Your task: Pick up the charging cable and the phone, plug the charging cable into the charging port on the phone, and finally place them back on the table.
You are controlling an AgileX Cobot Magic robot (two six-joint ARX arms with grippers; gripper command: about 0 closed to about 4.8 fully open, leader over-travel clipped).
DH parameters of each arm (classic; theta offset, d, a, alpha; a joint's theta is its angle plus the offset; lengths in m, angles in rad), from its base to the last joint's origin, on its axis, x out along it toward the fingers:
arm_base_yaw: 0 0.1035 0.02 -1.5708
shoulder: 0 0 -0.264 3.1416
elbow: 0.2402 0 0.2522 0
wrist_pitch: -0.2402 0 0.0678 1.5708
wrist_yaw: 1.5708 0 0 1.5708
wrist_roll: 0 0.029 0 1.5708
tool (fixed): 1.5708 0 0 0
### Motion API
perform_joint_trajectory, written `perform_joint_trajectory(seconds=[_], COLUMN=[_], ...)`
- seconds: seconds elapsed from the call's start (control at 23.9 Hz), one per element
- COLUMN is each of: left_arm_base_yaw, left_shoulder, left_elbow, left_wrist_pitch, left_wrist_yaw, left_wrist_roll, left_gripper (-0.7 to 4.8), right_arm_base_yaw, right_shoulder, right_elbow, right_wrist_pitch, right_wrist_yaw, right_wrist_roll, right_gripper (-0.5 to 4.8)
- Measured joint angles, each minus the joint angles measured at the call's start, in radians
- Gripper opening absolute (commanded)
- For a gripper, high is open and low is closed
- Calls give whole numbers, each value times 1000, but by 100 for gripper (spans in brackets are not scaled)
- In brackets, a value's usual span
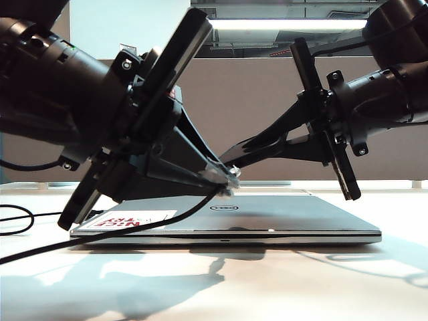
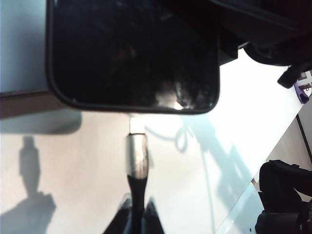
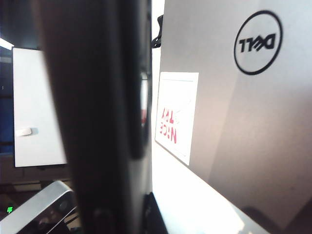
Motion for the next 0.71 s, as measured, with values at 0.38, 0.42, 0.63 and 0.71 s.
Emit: perform_joint_trajectory(seconds=[0.38,0.42,0.63,0.71], left_arm_base_yaw=[0,0,0,0], left_shoulder=[0,0,0,0], left_elbow=[0,0,0,0], left_wrist_pitch=[0,0,1,1], left_wrist_yaw=[0,0,0,0], left_wrist_roll=[0,0,0,0], left_gripper=[-7,-6,-6,-7], right_arm_base_yaw=[2,2,3,3], right_shoulder=[0,0,0,0], right_elbow=[0,0,0,0], right_wrist_pitch=[0,-1,0,-1], right_wrist_yaw=[0,2,14,20], right_wrist_roll=[-2,-2,-18,-20], right_gripper=[-5,-5,-5,-5])
